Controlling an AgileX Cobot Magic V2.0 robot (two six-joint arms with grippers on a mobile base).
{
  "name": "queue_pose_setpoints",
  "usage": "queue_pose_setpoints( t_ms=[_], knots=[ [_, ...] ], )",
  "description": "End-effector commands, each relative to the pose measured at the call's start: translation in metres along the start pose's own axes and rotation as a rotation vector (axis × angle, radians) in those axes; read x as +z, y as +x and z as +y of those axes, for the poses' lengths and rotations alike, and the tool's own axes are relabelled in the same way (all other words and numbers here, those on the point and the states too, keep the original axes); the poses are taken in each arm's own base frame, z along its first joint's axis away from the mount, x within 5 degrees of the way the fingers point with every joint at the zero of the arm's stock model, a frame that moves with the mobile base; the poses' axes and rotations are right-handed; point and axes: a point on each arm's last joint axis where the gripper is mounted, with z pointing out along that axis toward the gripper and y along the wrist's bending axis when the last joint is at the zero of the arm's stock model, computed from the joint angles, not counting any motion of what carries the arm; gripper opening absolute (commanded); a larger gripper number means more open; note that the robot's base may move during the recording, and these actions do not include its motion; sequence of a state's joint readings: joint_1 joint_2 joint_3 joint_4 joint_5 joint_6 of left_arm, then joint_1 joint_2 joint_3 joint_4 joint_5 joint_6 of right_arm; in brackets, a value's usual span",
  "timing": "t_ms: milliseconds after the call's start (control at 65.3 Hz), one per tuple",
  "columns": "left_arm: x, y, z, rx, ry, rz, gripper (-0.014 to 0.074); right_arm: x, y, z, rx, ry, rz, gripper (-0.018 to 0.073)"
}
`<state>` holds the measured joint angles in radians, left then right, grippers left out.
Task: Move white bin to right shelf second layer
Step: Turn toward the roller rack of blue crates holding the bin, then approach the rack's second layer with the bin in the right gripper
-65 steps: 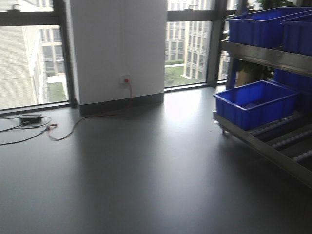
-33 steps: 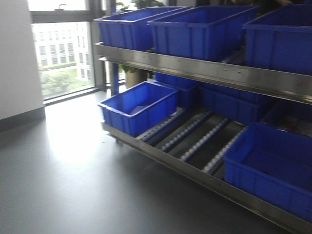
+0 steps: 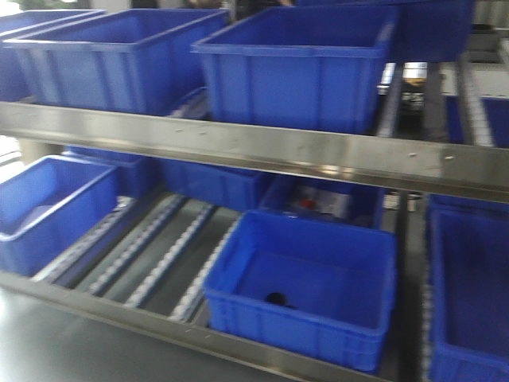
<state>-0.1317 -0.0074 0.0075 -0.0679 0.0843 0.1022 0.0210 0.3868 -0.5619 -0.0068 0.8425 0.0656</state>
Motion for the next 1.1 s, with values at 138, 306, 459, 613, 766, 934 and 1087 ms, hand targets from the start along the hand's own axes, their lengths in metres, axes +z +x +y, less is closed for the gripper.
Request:
queue_pose_setpoints(
  t_ms=[138,306,459,613,766,934,1087],
  knots=[
    [0.0003,0.004,0.0001,-0.009,-0.003,-0.061,0.0085,-0.0051,-0.0153,0.0008,-0.006,-0.006,-0.108,0.0053],
    [0.0003,0.004,0.0001,-0.009,-0.003,-0.061,0.0085,-0.0051,-0.0153,0.0008,-0.006,-0.006,-0.108,0.0053],
    [0.0003,0.004,0.0001,-0.009,-0.003,-0.061,0.0085,-0.0051,-0.0153,0.0008,-0.006,-0.006,-0.108,0.0053],
    [0.0003,0.004,0.0001,-0.009,-0.003,-0.061,0.0085,-0.0051,-0.0153,0.0008,-0.006,-0.006,-0.108,0.0053],
    [0.0003,0.004,0.0001,-0.009,-0.003,-0.061,0.0085,-0.0051,-0.0153,0.0008,-0.006,-0.006,-0.108,0.0053],
    [0.0003,0.004,0.0001,-0.009,-0.003,-0.061,0.0085,-0.0051,-0.0153,0.0008,-0.006,-0.006,-0.108,0.0053],
    [0.0003,0.004,0.0001,-0.009,-0.003,-0.061,0.0085,-0.0051,-0.0153,0.0008,-0.006,-0.006,-0.108,0.0053]
  ],
)
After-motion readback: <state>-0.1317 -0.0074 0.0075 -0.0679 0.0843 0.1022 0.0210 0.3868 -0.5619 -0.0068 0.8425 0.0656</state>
